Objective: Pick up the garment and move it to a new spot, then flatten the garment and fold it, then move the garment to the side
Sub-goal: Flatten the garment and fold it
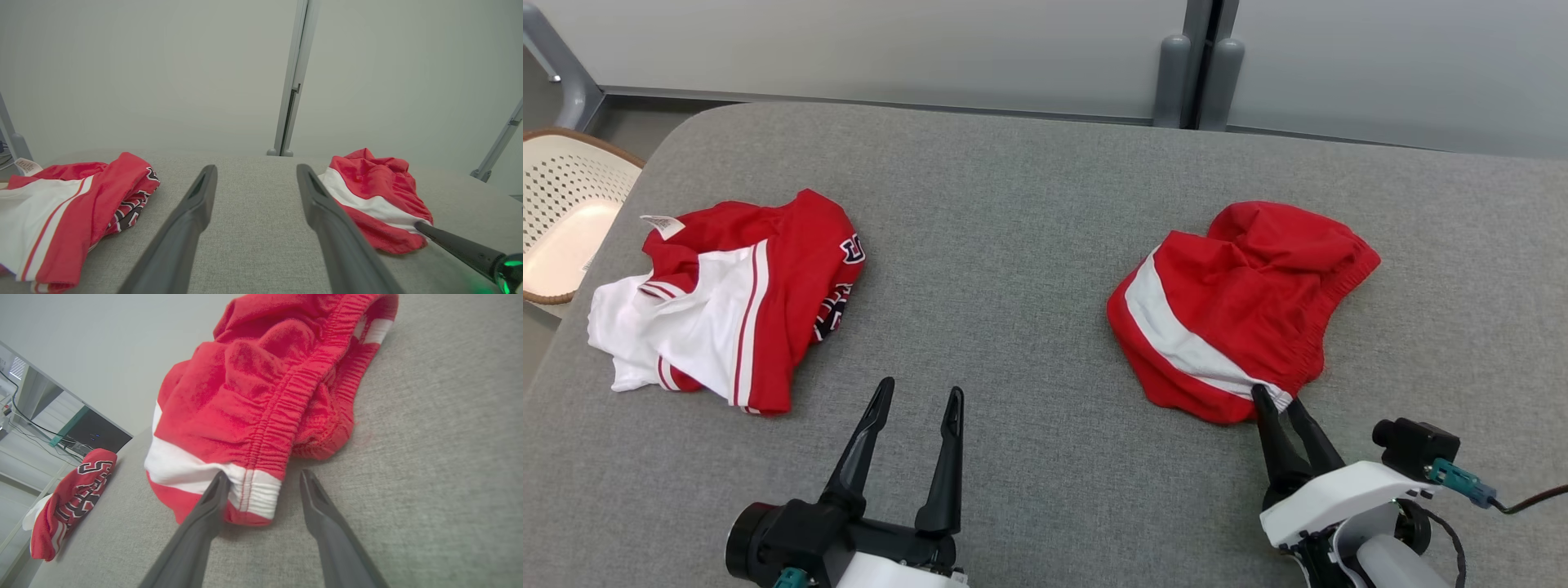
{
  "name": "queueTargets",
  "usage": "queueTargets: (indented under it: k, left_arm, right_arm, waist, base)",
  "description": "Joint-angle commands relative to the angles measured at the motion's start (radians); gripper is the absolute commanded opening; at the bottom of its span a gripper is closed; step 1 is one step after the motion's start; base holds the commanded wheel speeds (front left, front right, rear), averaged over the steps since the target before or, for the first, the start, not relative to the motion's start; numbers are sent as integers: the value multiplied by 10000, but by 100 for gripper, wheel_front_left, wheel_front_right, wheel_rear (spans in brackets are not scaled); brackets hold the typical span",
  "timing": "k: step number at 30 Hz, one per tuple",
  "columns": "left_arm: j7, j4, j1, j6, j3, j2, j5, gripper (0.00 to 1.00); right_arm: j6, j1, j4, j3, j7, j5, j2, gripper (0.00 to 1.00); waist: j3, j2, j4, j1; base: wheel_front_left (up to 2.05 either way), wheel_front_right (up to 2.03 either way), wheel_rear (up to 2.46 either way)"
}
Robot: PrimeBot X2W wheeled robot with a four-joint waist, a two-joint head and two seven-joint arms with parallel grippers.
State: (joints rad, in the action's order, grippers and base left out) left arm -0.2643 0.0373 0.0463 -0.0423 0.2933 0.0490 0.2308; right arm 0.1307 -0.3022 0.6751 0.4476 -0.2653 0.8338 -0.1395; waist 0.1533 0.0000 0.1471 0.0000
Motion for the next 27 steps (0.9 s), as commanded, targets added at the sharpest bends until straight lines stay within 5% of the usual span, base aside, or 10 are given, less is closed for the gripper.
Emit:
queueTargets:
  k: [1,10,20,27]
  left_arm:
    - [-2,-9,-190,-33,-29,30,-3,100]
    - [-2,-57,-229,87,-253,30,-210,100]
    - [-2,-132,-298,83,-55,37,-231,100]
    - [-2,-200,-52,55,41,35,-203,100]
  right_arm:
    - [0,56,87,179,15,204,83,0]
    - [-2,-493,-1071,-404,5,-252,-431,0]
    - [-2,-1821,-2700,-2472,5,-3456,-1453,0]
    - [-2,-1798,-3591,-2389,5,-4235,-1326,0]
  waist:
    - [47,0,-26,0]
    - [8,0,-678,0]
    - [-451,0,-1648,0]
    - [-744,0,-1596,0]
  base:
    - [0,0,0]
    - [0,0,0]
    - [0,0,0]
    - [0,0,0]
